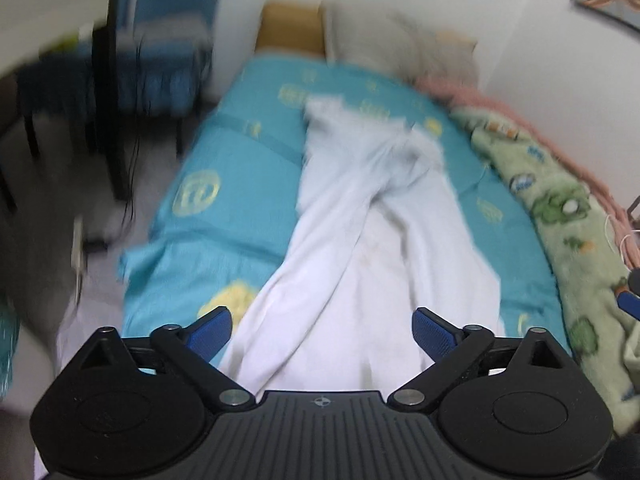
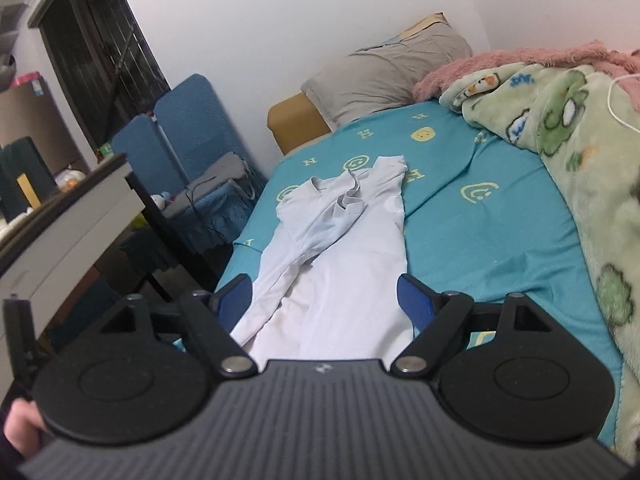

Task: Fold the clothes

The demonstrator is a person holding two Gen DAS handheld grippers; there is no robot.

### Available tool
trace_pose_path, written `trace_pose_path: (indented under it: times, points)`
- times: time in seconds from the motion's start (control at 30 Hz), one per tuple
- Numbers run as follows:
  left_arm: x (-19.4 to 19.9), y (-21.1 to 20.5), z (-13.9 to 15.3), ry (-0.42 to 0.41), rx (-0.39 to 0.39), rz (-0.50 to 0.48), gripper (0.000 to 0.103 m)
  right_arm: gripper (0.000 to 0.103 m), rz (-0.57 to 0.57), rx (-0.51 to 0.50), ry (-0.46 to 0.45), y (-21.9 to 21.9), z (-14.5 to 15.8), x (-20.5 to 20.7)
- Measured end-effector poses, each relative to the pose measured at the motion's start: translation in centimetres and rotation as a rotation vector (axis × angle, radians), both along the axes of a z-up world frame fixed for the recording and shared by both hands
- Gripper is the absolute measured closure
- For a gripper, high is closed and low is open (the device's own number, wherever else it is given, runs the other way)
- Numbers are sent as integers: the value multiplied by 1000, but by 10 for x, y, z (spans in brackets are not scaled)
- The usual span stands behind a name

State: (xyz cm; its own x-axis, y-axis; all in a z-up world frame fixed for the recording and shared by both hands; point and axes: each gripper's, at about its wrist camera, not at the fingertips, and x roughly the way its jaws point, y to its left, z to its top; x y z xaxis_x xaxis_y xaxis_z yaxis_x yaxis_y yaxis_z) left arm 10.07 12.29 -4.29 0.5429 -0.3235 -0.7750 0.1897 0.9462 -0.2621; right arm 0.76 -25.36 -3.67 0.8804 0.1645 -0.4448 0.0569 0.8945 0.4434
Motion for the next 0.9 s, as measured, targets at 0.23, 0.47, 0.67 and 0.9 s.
trace_pose_path:
  times: [0.23, 0.47, 0.67, 0.9]
  points:
    - [32, 71, -17, 187, -47, -47, 13, 22, 3, 66, 62, -10, -17, 16]
    - [49, 97, -66, 341, -126, -157, 35, 22, 33, 40, 104, -3, -24, 23]
    - [46, 66, -86, 390, -13, -352, 78, 22, 52, 9, 128, 6, -27, 33]
    - [2, 9, -36, 194, 330, -516, 99, 22, 54, 8, 142, 8, -29, 33]
